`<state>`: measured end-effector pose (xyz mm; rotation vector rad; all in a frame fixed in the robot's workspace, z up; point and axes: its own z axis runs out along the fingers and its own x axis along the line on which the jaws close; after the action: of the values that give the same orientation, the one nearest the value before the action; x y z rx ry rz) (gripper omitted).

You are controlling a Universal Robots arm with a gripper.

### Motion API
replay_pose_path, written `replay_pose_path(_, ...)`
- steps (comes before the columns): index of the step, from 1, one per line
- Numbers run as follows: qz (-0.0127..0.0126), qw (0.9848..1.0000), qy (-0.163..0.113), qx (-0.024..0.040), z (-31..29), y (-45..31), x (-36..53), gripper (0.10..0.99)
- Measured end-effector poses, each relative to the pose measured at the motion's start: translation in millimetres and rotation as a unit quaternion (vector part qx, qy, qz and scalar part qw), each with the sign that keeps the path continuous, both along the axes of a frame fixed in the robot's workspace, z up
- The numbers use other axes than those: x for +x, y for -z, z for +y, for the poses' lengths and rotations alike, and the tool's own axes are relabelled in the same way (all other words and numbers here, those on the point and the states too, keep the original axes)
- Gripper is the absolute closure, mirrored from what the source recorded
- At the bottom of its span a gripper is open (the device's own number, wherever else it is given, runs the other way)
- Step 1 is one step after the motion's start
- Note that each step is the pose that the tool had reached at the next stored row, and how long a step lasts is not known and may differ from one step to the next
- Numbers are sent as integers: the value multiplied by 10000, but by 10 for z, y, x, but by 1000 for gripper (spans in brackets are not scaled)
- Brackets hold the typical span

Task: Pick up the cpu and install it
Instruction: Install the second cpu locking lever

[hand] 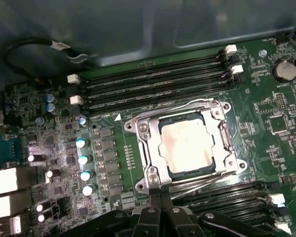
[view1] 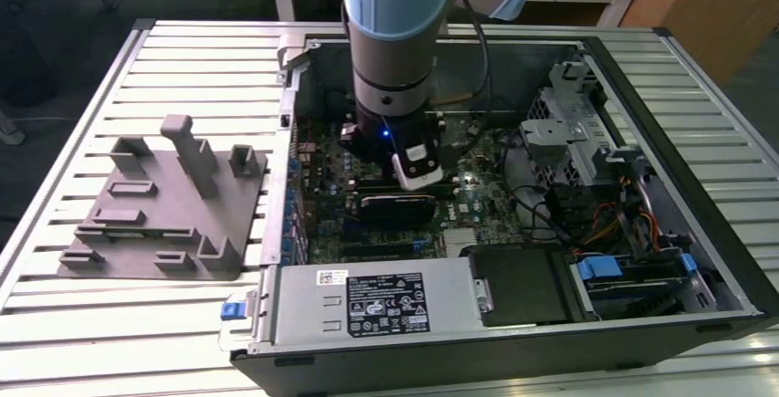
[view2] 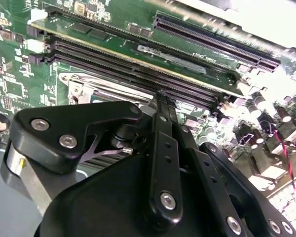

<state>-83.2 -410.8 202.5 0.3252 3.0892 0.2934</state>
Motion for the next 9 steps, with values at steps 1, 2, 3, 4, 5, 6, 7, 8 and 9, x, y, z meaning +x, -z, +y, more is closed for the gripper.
replay_pose_path(1, 0, 10000, 0, 20, -17, 1, -11, 980)
replay_pose_path(2, 0, 10000, 1, 37, -27, 1, -22, 980)
replay_pose_path(3, 0, 10000, 1, 63, -29, 3, -31, 980)
replay_pose_path(4, 0, 9999, 0, 112, -30, 5, -38, 980)
replay_pose_path(5, 0, 9999, 0, 159, -30, 8, -46, 980)
replay_pose_path(6, 0, 9998, 0, 202, -30, 11, -53, 980)
replay_pose_path(7, 0, 9997, 0, 232, -29, 15, -61, 980)
replay_pose_path(8, 0, 9997, 1, 242, -29, 20, -69, 980)
replay_pose_path(9, -1, 9997, 1, 247, -29, 26, -76, 980)
